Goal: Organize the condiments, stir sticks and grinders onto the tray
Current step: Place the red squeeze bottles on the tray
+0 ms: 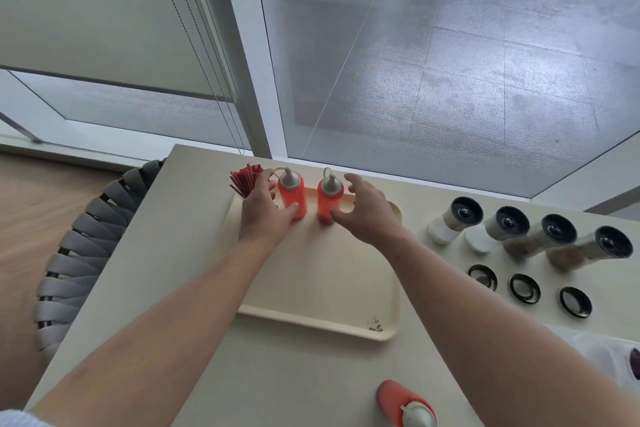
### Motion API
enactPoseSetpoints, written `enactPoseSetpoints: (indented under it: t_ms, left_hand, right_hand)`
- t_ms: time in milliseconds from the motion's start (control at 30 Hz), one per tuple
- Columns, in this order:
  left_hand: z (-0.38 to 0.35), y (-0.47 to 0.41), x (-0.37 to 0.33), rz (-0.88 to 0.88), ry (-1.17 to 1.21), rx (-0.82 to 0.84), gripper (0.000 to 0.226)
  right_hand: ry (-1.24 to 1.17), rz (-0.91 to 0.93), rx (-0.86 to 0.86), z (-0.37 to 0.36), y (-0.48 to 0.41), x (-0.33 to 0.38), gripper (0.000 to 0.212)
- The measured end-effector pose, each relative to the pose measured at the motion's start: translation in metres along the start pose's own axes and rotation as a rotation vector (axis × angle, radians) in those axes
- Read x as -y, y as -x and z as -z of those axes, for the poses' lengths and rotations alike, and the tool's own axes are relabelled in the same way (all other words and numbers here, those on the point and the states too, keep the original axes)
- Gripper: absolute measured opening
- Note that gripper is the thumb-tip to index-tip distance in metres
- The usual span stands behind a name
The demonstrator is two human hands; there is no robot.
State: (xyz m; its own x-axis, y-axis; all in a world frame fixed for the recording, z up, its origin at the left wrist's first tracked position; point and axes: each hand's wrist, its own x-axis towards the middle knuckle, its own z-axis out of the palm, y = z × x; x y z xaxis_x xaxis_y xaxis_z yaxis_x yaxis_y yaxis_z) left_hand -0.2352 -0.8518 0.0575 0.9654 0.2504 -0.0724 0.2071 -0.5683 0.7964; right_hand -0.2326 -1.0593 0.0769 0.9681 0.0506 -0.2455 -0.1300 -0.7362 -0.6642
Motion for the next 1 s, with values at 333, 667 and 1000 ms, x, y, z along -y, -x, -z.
enactPoseSetpoints:
  t_ms: [333, 667, 1000]
  left_hand:
    - [0.021, 0.078, -0.022, -0.042, -0.038, -0.134, 0.079]
    - [-0.004, 0.204, -0.017, -0.019, -0.118, -0.146, 0.082]
    - [-0.043, 0.307, 0.019, 0.027, -0.186, 0.269, 0.068]
  right_hand:
    - [0.049, 0.073, -0.032, 0.030, 0.062, -0.029, 0.073]
    - [-0.007, 0.073, 0.046, 0.055, 0.167, -0.099, 0.056]
    - [-0.001, 0.043, 0.224, 0.028, 0.260, -0.167, 0.055]
